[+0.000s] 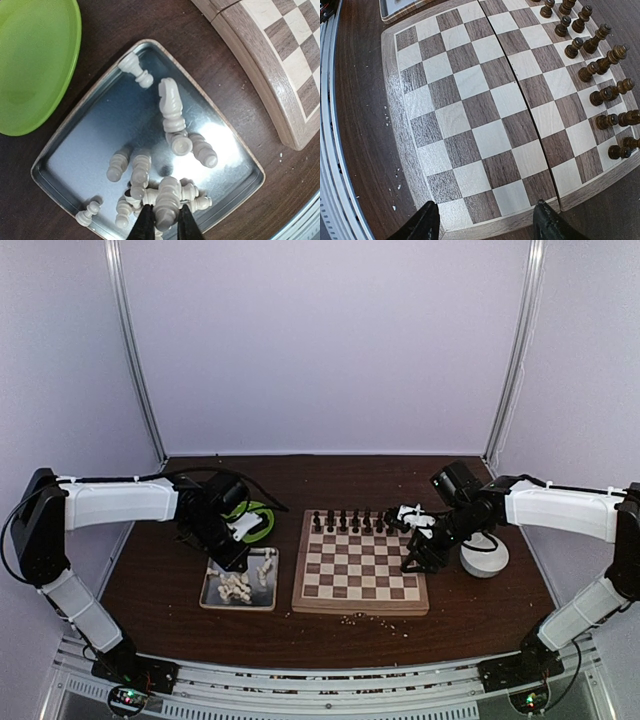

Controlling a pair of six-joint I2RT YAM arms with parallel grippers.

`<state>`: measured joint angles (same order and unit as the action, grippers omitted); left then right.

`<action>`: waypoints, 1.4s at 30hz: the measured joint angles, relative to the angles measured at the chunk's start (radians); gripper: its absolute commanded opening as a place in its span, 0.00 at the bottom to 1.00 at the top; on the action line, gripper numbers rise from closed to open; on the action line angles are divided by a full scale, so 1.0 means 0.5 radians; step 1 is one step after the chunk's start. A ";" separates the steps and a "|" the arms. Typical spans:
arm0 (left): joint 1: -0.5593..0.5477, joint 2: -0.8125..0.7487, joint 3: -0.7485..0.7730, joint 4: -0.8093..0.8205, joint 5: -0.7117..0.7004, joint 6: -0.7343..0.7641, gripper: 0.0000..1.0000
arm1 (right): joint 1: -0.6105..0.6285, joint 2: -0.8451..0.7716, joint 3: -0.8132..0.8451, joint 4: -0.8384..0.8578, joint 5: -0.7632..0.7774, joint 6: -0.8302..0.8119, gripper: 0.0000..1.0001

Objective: Set up the chess pieces on the board
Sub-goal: Pick up the king from the storage box, then place the king at e1.

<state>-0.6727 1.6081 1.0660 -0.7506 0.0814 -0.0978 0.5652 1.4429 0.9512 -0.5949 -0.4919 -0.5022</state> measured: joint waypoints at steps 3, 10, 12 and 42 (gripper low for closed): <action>0.000 -0.010 0.025 -0.033 0.009 -0.001 0.00 | 0.000 0.000 0.000 0.000 0.000 0.000 0.63; -0.026 -0.195 0.172 -0.079 0.028 -0.010 0.00 | -0.001 0.000 0.000 0.001 0.024 0.002 0.63; -0.052 -0.247 0.240 -0.076 0.034 -0.018 0.01 | -0.003 0.000 0.000 0.001 0.038 0.004 0.63; -0.774 0.680 1.270 0.022 -0.053 0.187 0.02 | -0.361 -0.173 0.056 0.079 0.420 0.138 0.64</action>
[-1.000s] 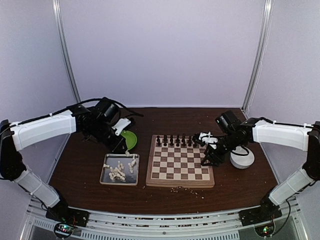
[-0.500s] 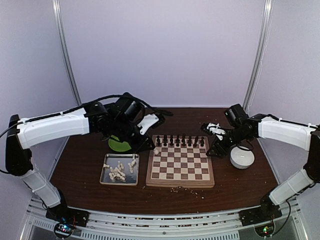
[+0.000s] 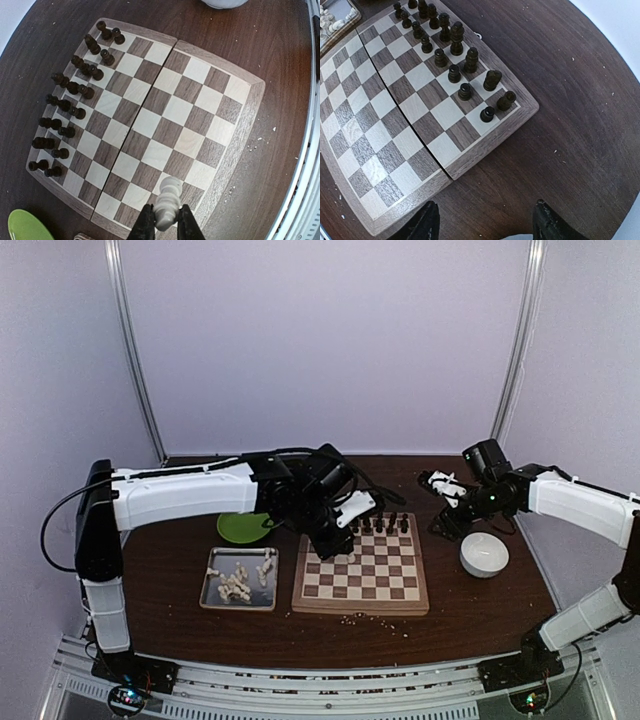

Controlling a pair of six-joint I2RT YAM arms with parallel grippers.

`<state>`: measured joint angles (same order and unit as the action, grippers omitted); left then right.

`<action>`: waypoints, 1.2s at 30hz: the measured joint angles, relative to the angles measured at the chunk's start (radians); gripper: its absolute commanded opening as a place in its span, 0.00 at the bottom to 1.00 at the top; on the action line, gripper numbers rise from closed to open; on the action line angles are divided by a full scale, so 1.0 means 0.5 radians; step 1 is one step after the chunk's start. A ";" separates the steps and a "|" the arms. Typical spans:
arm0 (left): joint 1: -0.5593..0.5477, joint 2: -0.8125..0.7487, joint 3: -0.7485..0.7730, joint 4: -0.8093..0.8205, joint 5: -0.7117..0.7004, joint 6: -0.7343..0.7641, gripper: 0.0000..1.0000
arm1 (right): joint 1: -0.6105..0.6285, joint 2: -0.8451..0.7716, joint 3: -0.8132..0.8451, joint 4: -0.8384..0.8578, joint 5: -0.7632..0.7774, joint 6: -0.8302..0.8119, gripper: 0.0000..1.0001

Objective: Set up the chess pieces on the board
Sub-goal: Place the king at e1.

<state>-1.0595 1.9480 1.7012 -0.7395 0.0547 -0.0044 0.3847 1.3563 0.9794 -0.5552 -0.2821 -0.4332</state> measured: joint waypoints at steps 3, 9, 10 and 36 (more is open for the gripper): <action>-0.013 0.075 0.083 -0.046 -0.022 0.047 0.02 | -0.008 0.023 0.000 0.001 0.056 0.000 0.64; -0.040 0.179 0.182 -0.127 -0.068 0.130 0.02 | -0.024 0.060 0.011 0.000 0.105 0.000 0.64; -0.047 0.193 0.200 -0.143 -0.073 0.143 0.03 | -0.027 0.061 0.011 -0.002 0.109 0.000 0.64; -0.163 0.428 0.384 -0.220 0.034 0.333 0.03 | -0.053 0.079 0.022 -0.033 0.088 -0.008 0.64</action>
<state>-1.1408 2.1620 1.8931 -0.8494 0.0715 0.1623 0.3580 1.3956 0.9905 -0.5716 -0.2382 -0.4370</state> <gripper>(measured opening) 0.118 0.641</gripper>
